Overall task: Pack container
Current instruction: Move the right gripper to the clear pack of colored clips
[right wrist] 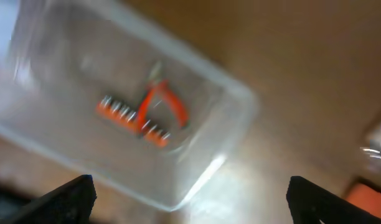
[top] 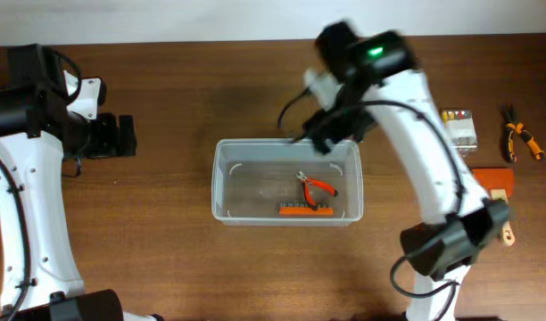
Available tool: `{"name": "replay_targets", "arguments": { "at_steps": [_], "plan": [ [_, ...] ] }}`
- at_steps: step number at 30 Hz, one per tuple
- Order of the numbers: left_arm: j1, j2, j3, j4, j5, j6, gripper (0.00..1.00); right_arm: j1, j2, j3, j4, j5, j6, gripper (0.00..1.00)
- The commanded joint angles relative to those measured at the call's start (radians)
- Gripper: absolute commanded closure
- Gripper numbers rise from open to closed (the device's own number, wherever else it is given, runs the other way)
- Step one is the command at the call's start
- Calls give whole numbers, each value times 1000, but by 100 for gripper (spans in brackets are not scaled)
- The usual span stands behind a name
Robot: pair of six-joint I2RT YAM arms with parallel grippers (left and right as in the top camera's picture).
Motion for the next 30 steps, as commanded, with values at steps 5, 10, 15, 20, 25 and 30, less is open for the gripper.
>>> {"name": "replay_targets", "arguments": {
  "at_steps": [5,10,15,20,25,30],
  "plan": [
    [-3,5,11,3,11,-13,1,-269,-74,105,-7,212,56,1],
    [-3,5,11,3,11,-13,1,-436,-76,105,7,90,56,1],
    [-3,5,11,3,11,-13,1,-536,-48,104,149,84,18,1],
    [-3,5,11,3,11,-13,1,-637,38,104,217,27,-55,1],
    [-3,5,11,3,11,-13,1,-699,151,104,231,29,-134,1],
    [-2,5,11,3,11,-13,1,-711,253,104,248,7,-258,1]
  ]
}}
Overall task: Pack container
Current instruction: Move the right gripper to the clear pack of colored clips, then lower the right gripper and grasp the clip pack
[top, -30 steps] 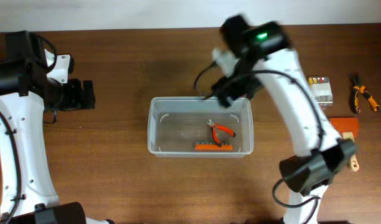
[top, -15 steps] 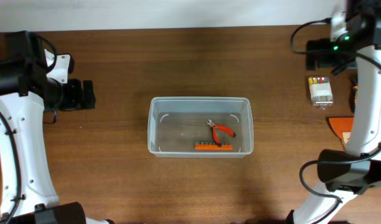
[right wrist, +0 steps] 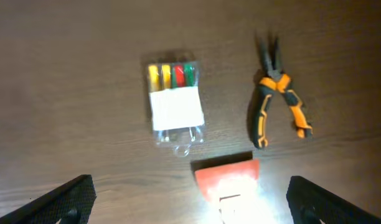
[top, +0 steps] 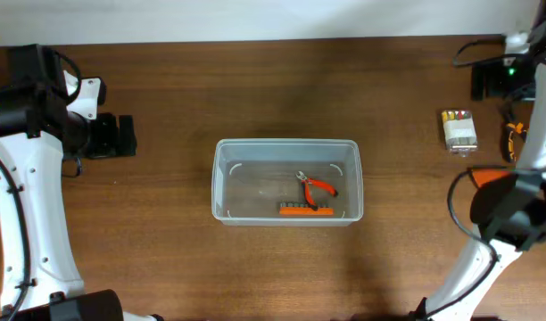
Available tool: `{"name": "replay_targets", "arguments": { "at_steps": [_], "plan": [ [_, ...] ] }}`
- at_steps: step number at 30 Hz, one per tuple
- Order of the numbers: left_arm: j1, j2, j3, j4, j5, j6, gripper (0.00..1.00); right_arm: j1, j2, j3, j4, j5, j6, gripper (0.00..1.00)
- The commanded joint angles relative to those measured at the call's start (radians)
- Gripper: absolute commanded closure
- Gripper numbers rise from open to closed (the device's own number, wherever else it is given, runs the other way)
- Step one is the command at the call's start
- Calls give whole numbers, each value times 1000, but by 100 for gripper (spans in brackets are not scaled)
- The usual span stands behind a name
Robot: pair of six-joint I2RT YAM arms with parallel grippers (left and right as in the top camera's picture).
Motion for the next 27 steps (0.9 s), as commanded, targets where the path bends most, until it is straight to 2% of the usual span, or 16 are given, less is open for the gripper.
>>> {"name": "replay_targets", "arguments": {
  "at_steps": [1,15,27],
  "plan": [
    [-2,5,11,3,11,-13,1,5,56,8,3,-33,-131,2],
    [1,5,11,3,11,-13,1,9,236,8,53,42,-111,1],
    [1,5,11,3,11,-13,1,8,305,7,61,43,-89,1]
  ]
}}
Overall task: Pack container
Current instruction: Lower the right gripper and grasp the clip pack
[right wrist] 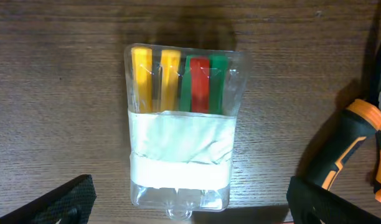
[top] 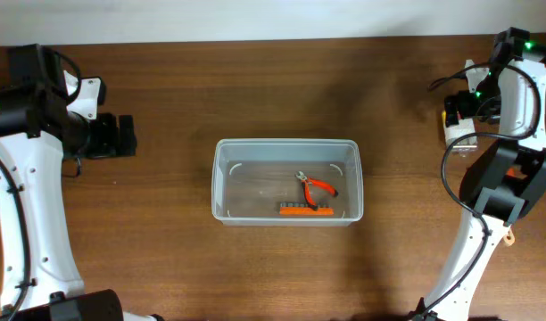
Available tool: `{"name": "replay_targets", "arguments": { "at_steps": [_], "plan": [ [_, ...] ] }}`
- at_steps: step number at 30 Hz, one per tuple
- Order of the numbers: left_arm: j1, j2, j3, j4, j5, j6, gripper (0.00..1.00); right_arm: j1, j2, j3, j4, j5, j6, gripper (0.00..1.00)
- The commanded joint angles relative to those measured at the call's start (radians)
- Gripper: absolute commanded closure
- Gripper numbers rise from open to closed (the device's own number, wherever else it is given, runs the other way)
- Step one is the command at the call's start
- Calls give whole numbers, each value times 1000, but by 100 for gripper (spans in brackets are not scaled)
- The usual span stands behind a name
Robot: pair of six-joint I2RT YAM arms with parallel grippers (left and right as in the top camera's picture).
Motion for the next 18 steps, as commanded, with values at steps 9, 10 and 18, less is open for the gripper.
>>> {"name": "replay_targets", "arguments": {
  "at_steps": [9,10,18],
  "plan": [
    [1,5,11,3,11,-13,1,4,68,0,20,8,13,1],
    [1,5,11,3,11,-13,1,4,68,0,22,7,12,1],
    [1,5,11,3,11,-13,1,4,81,-1,13,-38,-8,1]
  ]
}}
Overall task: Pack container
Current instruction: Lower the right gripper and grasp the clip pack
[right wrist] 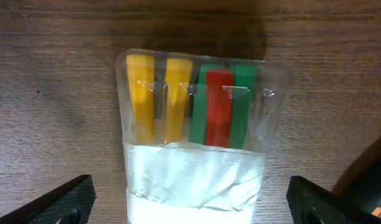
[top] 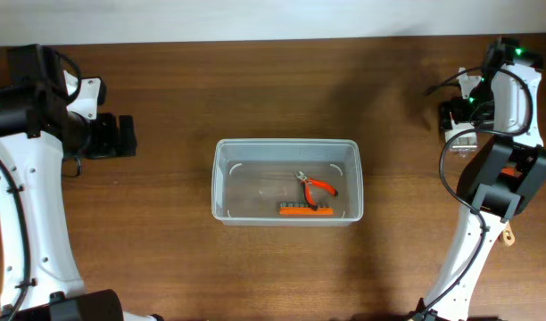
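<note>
A clear plastic container (top: 227, 178) stands mid-table, holding small orange-handled pliers (top: 318, 186) and an orange bit holder (top: 306, 210). At the far right lies a clear pack (right wrist: 193, 155) of yellow, green and red pieces with a white label. My right gripper (right wrist: 190, 202) hangs open just over it, one fingertip on each side of the label. From overhead the right gripper (top: 458, 113) covers most of the pack (top: 462, 138). My left gripper (top: 123, 135) sits at the far left, away from everything; its jaws are not clear.
A black and orange pliers handle lies just right of the pack. A small tan item (top: 508, 236) shows by the right arm's base. The table's far edge runs along the top of the overhead view.
My right gripper has come closer to the pack, which now fills more of the wrist view. Its fingers are still open. The left arm and the container have not moved.
My right gripper was open above the container's back right corner. Then it was at the far right, high over the pack, large pliers and an orange card. Then it was low over the pack, and now lower still, fingers astride the label.
</note>
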Available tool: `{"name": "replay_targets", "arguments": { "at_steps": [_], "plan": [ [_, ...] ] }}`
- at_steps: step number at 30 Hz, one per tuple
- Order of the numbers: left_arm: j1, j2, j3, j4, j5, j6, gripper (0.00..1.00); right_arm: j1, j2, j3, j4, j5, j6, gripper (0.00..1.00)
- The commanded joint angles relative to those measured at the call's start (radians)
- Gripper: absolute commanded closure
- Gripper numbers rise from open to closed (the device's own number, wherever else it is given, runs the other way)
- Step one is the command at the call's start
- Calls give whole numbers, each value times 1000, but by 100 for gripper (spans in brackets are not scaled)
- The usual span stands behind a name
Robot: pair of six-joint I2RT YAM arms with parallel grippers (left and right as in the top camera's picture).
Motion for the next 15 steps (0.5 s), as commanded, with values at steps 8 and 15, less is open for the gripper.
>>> {"name": "replay_targets", "arguments": {
  "at_steps": [8,15],
  "plan": [
    [0,5,11,3,11,-13,1,4,20,-66,13,-17,-8,1],
    [1,5,11,3,11,-13,1,4,20,-88,24,-17,-8,1]
  ]
}}
